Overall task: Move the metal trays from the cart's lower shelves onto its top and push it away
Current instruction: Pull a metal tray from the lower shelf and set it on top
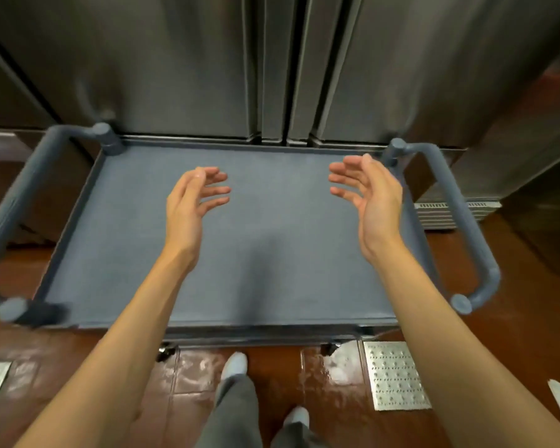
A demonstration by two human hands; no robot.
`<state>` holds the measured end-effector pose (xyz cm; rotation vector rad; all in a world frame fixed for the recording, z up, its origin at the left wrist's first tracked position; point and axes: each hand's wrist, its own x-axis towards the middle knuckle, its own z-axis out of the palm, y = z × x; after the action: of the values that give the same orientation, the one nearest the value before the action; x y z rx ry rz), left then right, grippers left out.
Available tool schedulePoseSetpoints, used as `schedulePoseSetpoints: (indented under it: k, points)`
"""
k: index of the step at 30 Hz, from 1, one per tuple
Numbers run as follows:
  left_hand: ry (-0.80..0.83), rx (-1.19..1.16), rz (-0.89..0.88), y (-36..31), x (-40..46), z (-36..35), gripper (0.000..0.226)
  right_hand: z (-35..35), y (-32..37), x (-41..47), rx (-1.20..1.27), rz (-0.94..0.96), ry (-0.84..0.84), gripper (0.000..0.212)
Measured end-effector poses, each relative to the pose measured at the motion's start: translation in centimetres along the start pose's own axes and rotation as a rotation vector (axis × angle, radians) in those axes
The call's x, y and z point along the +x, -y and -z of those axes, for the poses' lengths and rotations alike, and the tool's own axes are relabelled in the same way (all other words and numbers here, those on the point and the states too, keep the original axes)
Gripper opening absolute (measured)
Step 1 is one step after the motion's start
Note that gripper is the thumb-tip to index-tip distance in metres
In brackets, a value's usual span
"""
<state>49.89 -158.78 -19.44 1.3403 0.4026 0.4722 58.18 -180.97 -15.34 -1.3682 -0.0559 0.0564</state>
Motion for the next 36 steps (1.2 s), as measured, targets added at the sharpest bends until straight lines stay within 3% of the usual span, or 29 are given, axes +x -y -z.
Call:
schedulePoseSetpoints:
  k: [6,12,28,36]
  points:
    - [-0.198,0.063,0.094,1.9,-7.4,3.6,0.03,-0.2,-2.6,-3.1,0.037,-0.158,0.13,0.025]
    - [-0.265,0.104,0.121,2.7,-10.0,5.5,0.031,-0.6,-4.8,-5.2,0.019,-0.212,0.197,0.025]
    - [-0.139,0.032,0.281,10.3,-13.2,12.6,0.042,-5.2,-15.9,-14.3,-0.07,-0.257,0.245,0.026]
    - [-0.087,0.11,0.313,15.4,-16.5,15.5,0.043,-5.8,-22.3,-19.0,-0.222,-0.294,0.459,0.026]
